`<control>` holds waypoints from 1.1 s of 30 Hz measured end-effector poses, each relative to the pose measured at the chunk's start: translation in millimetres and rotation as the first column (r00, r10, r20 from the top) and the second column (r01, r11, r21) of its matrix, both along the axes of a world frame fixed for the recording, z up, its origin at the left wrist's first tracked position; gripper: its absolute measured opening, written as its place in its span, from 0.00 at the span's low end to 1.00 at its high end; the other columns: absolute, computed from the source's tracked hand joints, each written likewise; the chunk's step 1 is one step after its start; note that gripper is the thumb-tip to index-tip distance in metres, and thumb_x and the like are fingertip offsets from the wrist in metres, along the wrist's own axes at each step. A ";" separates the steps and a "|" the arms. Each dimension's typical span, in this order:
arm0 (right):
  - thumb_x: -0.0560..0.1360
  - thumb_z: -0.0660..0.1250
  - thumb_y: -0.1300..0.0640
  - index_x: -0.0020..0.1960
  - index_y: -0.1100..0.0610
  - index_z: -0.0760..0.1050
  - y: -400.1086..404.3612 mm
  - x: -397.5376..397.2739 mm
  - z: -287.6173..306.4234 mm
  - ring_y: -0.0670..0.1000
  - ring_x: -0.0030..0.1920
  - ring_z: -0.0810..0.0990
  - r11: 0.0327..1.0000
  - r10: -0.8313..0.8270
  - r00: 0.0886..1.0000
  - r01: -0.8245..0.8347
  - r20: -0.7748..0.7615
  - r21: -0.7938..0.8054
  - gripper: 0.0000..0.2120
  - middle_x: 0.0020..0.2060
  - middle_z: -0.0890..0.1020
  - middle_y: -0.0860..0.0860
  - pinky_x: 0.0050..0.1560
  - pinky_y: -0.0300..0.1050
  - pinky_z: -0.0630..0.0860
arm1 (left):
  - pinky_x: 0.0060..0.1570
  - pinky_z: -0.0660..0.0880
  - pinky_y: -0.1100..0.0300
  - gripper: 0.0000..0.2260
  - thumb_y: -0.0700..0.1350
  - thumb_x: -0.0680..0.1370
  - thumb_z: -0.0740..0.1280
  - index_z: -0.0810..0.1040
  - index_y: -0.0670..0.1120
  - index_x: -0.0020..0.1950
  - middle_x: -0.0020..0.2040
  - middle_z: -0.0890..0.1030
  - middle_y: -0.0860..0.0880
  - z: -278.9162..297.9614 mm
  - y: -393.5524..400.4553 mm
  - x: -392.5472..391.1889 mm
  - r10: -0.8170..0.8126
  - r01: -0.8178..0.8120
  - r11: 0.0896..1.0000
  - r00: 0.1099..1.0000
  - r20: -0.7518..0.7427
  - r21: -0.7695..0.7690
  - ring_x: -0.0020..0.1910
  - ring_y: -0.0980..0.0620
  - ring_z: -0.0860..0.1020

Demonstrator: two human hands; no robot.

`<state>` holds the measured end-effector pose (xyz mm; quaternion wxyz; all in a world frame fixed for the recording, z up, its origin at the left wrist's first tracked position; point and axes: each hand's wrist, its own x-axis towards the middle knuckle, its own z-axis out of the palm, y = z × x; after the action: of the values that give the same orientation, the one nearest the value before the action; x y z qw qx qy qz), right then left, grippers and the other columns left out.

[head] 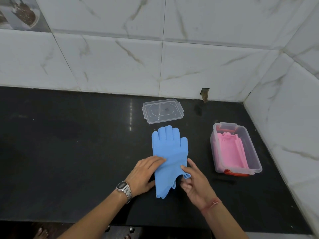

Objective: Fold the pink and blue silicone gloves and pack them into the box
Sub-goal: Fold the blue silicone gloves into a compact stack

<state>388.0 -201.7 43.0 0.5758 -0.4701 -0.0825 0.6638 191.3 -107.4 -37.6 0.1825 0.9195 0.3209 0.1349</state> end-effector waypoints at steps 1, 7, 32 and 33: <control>0.77 0.63 0.66 0.58 0.52 0.78 0.7 -1.0 1.0 0.43 0.23 0.65 1.000 0.005 1.000 -0.004 -0.023 0.025 0.14 0.40 0.75 0.56 0.20 0.33 0.61 | 0.67 0.60 0.59 0.31 0.50 0.73 0.67 0.62 0.52 0.75 0.71 0.69 0.55 0.1 -0.9 4.3 -0.008 0.008 1.000 1.000 0.016 0.012 0.71 0.56 0.65; 0.78 0.64 0.61 0.54 0.39 0.77 -2.8 4.7 -1.4 0.45 0.28 0.68 0.999 0.034 0.968 -0.043 0.250 0.031 0.16 0.38 0.82 0.52 0.29 0.42 0.69 | 0.52 0.73 0.61 0.12 0.47 0.77 0.65 0.77 0.51 0.60 0.55 0.82 0.55 6.3 0.9 17.0 0.053 -0.034 0.990 0.989 0.141 -0.137 0.52 0.53 0.80; 0.74 0.69 0.65 0.59 0.53 0.76 12.9 40.1 -66.8 0.39 0.62 0.74 0.820 0.022 0.097 -0.571 0.995 0.037 0.15 0.60 0.77 0.42 0.64 0.32 0.68 | 0.36 0.74 0.61 0.10 0.39 0.77 0.64 0.73 0.55 0.46 0.36 0.79 0.58 16.6 11.1 17.0 0.249 -0.148 0.848 0.959 0.136 -0.509 0.32 0.60 0.75; 0.75 0.67 0.65 0.56 0.51 0.77 14.8 37.5 -65.1 0.40 0.57 0.77 0.842 0.040 0.188 -0.535 0.981 0.068 0.13 0.54 0.80 0.41 0.58 0.31 0.71 | 0.36 0.74 0.60 0.10 0.39 0.77 0.63 0.72 0.55 0.45 0.36 0.79 0.56 17.6 12.6 17.5 0.258 -0.155 0.842 0.957 0.134 -0.517 0.32 0.59 0.74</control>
<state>425.6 -186.9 -22.0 0.3454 -0.6189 -0.6372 0.3027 208.7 -94.8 -20.0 0.4303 0.7822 0.4225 0.1565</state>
